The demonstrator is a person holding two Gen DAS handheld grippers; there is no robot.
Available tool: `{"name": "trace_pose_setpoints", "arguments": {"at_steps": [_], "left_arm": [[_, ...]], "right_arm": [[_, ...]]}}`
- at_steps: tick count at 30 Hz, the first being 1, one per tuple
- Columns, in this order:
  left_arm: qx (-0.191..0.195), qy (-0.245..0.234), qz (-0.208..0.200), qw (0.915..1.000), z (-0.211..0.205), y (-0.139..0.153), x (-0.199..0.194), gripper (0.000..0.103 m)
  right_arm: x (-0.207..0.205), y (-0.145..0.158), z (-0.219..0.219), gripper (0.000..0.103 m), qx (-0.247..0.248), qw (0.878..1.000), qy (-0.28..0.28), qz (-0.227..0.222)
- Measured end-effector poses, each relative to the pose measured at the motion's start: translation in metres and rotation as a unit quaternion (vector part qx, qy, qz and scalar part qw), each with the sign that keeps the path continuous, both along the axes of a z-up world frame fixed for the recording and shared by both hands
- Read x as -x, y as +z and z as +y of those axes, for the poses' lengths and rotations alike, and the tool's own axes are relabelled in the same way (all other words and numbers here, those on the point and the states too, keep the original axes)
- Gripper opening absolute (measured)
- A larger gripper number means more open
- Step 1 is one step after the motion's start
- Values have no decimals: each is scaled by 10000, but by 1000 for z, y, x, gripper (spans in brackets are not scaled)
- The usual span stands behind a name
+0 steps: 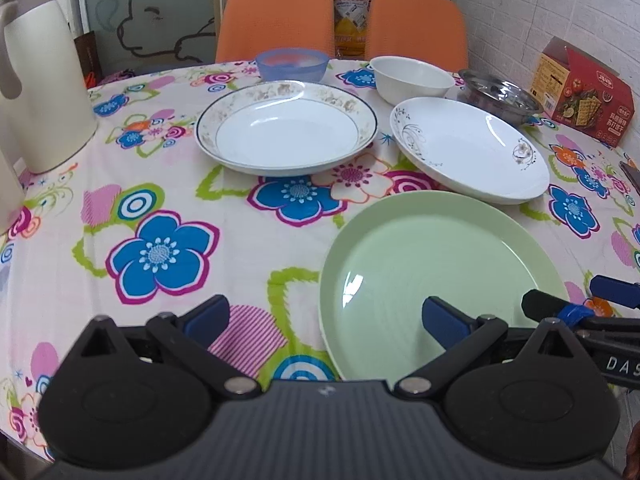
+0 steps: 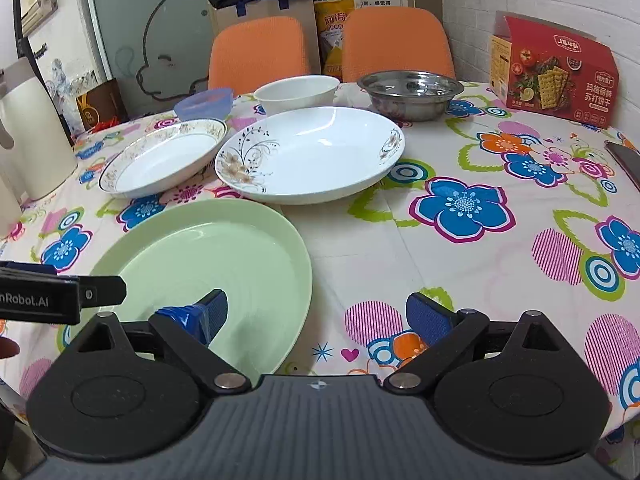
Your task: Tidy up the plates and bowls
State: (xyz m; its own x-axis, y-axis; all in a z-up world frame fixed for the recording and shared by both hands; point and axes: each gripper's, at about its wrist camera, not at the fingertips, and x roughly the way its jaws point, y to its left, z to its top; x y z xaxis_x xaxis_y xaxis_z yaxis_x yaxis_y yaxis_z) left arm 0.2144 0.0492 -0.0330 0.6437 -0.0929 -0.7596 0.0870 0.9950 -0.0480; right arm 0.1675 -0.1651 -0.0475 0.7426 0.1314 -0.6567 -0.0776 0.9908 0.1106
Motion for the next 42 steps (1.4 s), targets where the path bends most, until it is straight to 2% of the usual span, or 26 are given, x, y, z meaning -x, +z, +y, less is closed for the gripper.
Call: {"name": "trace_pose_setpoints", "arguments": {"at_steps": [6, 11, 13, 17, 22, 29, 33, 37, 39, 41, 42], "left_arm": [[-108, 120, 236, 9996, -1, -13, -14, 102], [-82, 110, 198, 9997, -4, -14, -18, 102], [-90, 103, 162, 9998, -5, -15, -18, 102], [-98, 86, 104, 9999, -8, -15, -18, 103], [-65, -14, 132, 9999, -13, -15, -17, 102], [-57, -220, 82, 9997, -12, -16, -12, 102], [15, -192, 26, 9998, -10, -16, -13, 102], [4, -334, -11, 9994, -10, -16, -10, 102], [53, -471, -61, 9989, -11, -16, -7, 96], [129, -631, -118, 9979, -14, -13, -4, 84], [181, -720, -145, 9971, -16, -12, -2, 67]], "right_arm": [[-7, -6, 13, 84, 303, 9993, 199, 118], [-12, -7, 22, 84, 371, 9986, 363, 56], [-11, -9, 22, 85, 349, 9984, 446, -60], [2, -18, 20, 86, 328, 9965, 501, -591], [-5, -12, 30, 85, 336, 9980, 399, -345], [0, -14, 26, 85, 313, 9962, 683, -432], [-4, -11, 31, 86, 339, 9975, 563, -268], [1, -14, 30, 85, 328, 9963, 669, -423], [5, -16, 29, 83, 321, 9948, 800, -535], [7, -15, 31, 76, 344, 9936, 896, -587], [8, -14, 34, 72, 354, 9929, 969, -599]]}}
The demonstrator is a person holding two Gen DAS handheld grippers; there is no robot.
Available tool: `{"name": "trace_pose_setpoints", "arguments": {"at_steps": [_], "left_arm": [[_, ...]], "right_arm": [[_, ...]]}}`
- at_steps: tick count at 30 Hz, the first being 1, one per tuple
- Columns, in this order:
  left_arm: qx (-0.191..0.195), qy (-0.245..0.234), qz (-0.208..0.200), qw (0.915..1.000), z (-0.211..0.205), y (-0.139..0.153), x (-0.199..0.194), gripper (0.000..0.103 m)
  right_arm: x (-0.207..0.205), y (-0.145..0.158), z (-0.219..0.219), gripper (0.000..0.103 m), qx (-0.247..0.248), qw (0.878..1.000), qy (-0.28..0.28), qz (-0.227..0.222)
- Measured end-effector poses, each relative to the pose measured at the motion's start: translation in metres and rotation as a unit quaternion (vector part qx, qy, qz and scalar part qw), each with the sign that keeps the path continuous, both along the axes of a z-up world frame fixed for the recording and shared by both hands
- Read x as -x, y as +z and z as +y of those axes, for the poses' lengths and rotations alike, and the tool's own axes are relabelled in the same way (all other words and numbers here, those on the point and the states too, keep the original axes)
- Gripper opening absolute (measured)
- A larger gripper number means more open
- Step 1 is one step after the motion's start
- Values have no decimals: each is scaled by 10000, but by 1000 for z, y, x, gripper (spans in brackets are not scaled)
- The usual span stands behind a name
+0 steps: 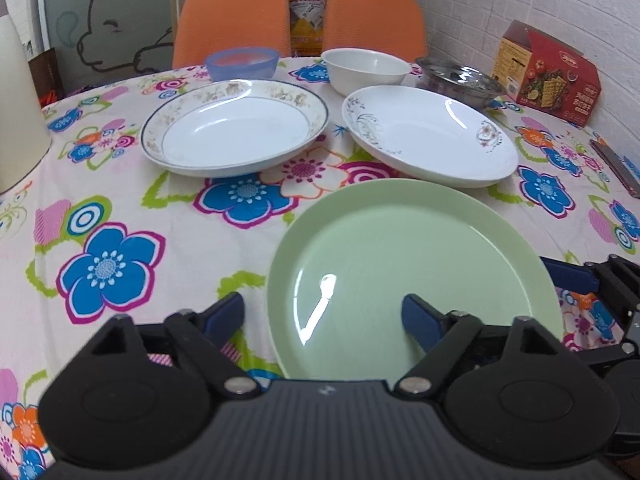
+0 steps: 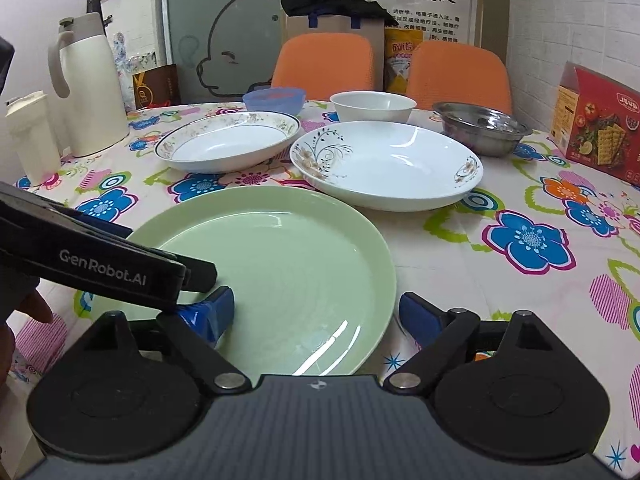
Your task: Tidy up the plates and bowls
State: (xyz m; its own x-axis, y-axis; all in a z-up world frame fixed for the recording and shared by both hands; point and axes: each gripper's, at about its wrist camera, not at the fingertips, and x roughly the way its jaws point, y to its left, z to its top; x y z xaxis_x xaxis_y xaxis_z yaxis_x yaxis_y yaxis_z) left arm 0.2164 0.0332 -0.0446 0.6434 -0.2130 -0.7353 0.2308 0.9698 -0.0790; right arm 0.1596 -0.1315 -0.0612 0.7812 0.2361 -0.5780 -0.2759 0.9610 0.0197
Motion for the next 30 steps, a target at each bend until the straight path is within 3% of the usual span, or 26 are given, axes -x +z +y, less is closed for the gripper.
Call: {"name": "trace_pose_setpoints", "arguments": {"at_steps": [3, 5, 9, 21, 30], "left_arm": [[12, 17, -27, 10000, -2, 1, 2, 65], [96, 15, 24, 9999, -1, 3, 3, 58], [287, 142, -2, 9995, 12, 12, 11, 57], [126, 1277, -69, 9917, 105, 18, 18, 57], [245, 1130, 91, 9932, 114, 5, 1, 58]], "right_arm": [[1, 3, 5, 72, 27, 10000, -28, 32], [1, 4, 6, 72, -27, 9999, -103, 64], [10, 14, 18, 73, 106, 9998, -118, -120], [-10, 17, 103, 73, -86, 9962, 851, -168], [-18, 10, 112, 73, 39, 9974, 722, 39]]}}
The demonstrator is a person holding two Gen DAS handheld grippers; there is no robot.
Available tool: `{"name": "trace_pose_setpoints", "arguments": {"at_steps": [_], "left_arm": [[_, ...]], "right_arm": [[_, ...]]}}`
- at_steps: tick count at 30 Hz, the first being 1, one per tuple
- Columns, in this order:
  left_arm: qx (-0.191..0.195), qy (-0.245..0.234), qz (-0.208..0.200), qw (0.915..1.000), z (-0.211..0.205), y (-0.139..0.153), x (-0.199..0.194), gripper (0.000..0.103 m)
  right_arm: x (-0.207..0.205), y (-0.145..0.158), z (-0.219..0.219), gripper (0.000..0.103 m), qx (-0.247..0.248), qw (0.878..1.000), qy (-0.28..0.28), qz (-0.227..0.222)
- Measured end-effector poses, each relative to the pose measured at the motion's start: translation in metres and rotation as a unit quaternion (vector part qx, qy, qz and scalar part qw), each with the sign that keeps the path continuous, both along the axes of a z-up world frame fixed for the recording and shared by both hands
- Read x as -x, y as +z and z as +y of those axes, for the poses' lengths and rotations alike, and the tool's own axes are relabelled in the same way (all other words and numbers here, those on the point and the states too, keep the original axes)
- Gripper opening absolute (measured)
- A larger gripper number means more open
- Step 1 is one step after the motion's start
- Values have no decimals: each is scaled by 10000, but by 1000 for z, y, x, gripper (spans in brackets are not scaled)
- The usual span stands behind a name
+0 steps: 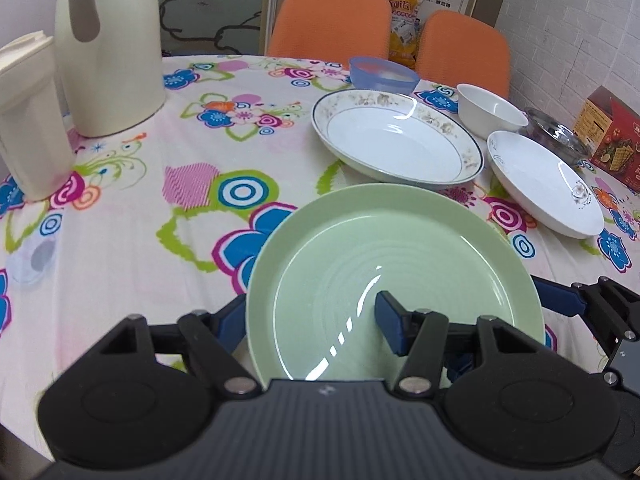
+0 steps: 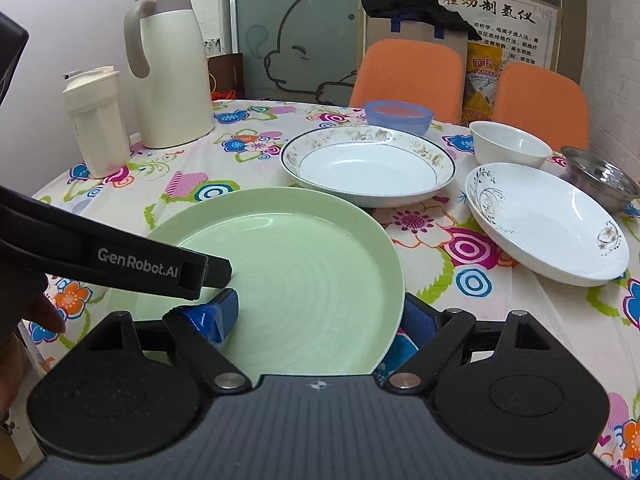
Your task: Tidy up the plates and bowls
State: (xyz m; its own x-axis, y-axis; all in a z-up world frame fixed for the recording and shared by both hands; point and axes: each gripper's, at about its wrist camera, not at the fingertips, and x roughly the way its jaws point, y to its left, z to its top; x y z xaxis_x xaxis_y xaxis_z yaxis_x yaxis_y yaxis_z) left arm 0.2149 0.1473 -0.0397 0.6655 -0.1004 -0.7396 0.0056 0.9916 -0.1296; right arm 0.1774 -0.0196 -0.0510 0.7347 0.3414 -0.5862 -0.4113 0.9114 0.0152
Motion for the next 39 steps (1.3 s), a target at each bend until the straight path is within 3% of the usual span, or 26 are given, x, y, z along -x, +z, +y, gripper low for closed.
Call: {"name": "trace_pose_setpoints", "arguments": {"at_steps": [5, 7, 10, 13, 20, 26, 33, 39], "left_arm": [[-165, -36, -110, 9998, -5, -3, -5, 59], [-124, -63, -108, 9998, -4, -4, -6, 67], [60, -55, -94, 9999, 1, 0, -6, 70], [228, 65, -262, 9994, 9, 12, 0, 72], [100, 162, -533, 9984, 20, 41, -23, 81], [-178, 214, -725, 9970, 25, 57, -55, 82], [239, 149, -402, 9988, 25, 51, -124, 82], [205, 146, -133, 9996, 14, 36, -172, 82]], "right_arm": [[-5, -7, 1, 76, -39, 10000, -20, 87], [-5, -7, 1, 76, -39, 10000, 26, 83], [-5, -2, -8, 74, -185, 9996, 82, 180], [3, 11, -29, 75, -414, 9989, -203, -73], [-13, 32, -49, 75, -232, 9986, -287, -383], [-63, 48, -48, 75, 0, 9977, -45, -680], [-142, 39, -27, 75, 53, 9989, 162, -443], [-177, 19, -12, 75, 343, 9987, 211, -299]]}}
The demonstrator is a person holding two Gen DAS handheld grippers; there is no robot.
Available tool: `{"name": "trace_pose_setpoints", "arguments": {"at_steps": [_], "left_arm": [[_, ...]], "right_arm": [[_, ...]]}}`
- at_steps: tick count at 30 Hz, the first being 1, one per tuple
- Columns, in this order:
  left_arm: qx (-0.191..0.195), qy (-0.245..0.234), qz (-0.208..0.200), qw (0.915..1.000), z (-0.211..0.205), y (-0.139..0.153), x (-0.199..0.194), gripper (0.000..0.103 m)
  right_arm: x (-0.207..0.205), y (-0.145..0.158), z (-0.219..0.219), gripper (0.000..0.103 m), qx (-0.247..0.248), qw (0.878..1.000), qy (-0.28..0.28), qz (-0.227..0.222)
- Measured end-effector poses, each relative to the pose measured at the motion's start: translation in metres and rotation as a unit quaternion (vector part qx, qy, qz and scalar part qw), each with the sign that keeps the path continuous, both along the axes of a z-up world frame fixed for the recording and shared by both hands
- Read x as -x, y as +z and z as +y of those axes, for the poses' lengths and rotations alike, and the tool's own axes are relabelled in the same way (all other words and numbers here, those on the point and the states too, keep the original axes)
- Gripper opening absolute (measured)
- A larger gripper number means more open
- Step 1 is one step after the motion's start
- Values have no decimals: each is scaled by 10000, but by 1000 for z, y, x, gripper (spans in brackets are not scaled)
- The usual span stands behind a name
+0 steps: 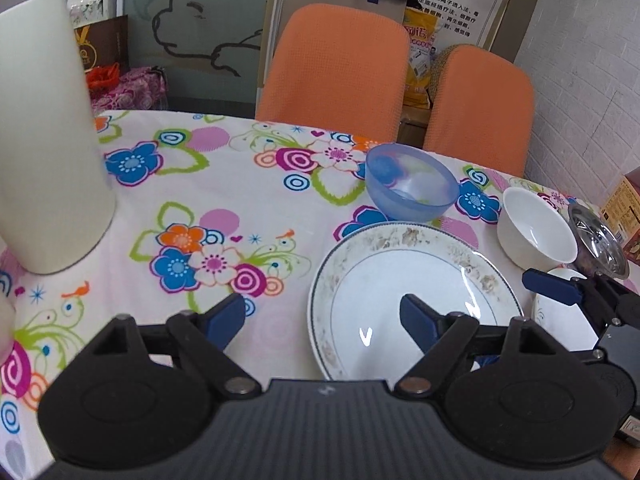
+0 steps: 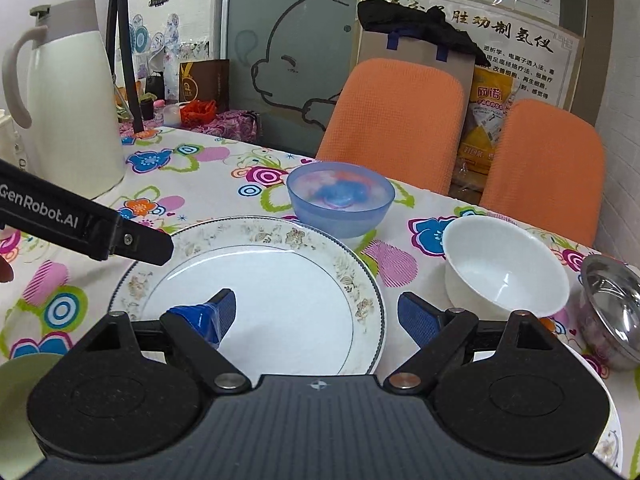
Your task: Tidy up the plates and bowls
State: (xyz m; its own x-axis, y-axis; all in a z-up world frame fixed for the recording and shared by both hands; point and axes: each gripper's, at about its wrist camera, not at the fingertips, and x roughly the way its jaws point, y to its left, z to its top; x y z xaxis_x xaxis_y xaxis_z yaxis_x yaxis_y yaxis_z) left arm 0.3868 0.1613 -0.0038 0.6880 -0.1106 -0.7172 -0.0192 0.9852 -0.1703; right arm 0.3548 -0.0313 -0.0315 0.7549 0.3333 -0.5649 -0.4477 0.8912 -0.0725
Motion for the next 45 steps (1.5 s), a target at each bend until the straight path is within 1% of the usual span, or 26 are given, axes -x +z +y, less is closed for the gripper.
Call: {"name": "trace_pose_setpoints", "arguments": {"at_steps": [5, 7, 10, 12, 15, 17, 20, 23, 27, 28, 30, 32, 35, 36, 38, 39, 43, 44, 45], "left_arm": [[-103, -127, 106, 9998, -9, -11, -17, 83], [-135, -145, 113, 9997, -10, -13, -18, 83], [-102, -106, 98, 9998, -5, -14, -18, 83], [-86, -91, 102, 9999, -3, -14, -17, 83], [-90, -96, 143, 9998, -2, -16, -17, 83], [-90, -94, 175, 9998, -1, -18, -17, 83], [-73, -77, 190, 9998, -1, -21, -16, 83], [-47, -86, 251, 9996, -4, -26, -16, 83], [-145, -145, 291, 9994, -8, -31, -15, 83], [-164, -154, 297, 9993, -9, -32, -15, 83], [-171, -168, 351, 9991, -9, -36, -15, 82], [-284, -190, 303, 9990, -12, -37, -14, 83], [-463, -260, 278, 9982, -17, -38, -13, 82], [-463, -281, 264, 9982, -18, -38, -12, 82], [-479, -373, 214, 9979, -21, -38, -10, 79], [-455, -476, 171, 9977, -24, -37, -8, 68], [-454, -430, 229, 9978, -27, -35, -10, 66], [-437, -411, 255, 9979, -27, -34, -10, 64], [-374, -400, 262, 9982, -27, -32, -9, 59]], "right_arm": [[-15, -12, 5, 75, 188, 9995, 22, 269], [-13, -10, 8, 76, 209, 9995, 107, 221], [-10, -11, 16, 77, 442, 9988, 72, 174], [-11, -10, 16, 77, 351, 9992, 10, 181], [-12, -7, 15, 77, 85, 9997, 39, 247], [-13, -8, 15, 76, 143, 9995, -10, 294], [-7, -12, 12, 76, 51, 9989, -98, 453], [-3, -16, 10, 76, -106, 9989, -213, 416], [1, -18, 10, 77, -121, 9992, -201, 313], [2, -18, 7, 77, -190, 9991, -208, 311], [8, -21, 7, 77, -175, 9996, -123, 190], [11, -22, 8, 78, -172, 9997, -150, 92], [9, -22, 8, 78, -176, 9997, -155, 109], [8, -22, 8, 78, -174, 9997, -157, 110], [8, -22, 9, 79, -181, 9996, -156, 144], [8, -22, 10, 79, -180, 9996, -167, 161], [8, -22, 10, 78, -132, 9997, -181, 130], [8, -21, 11, 78, -146, 9996, -196, 135], [8, -21, 10, 78, -217, 9994, -213, 143]]}}
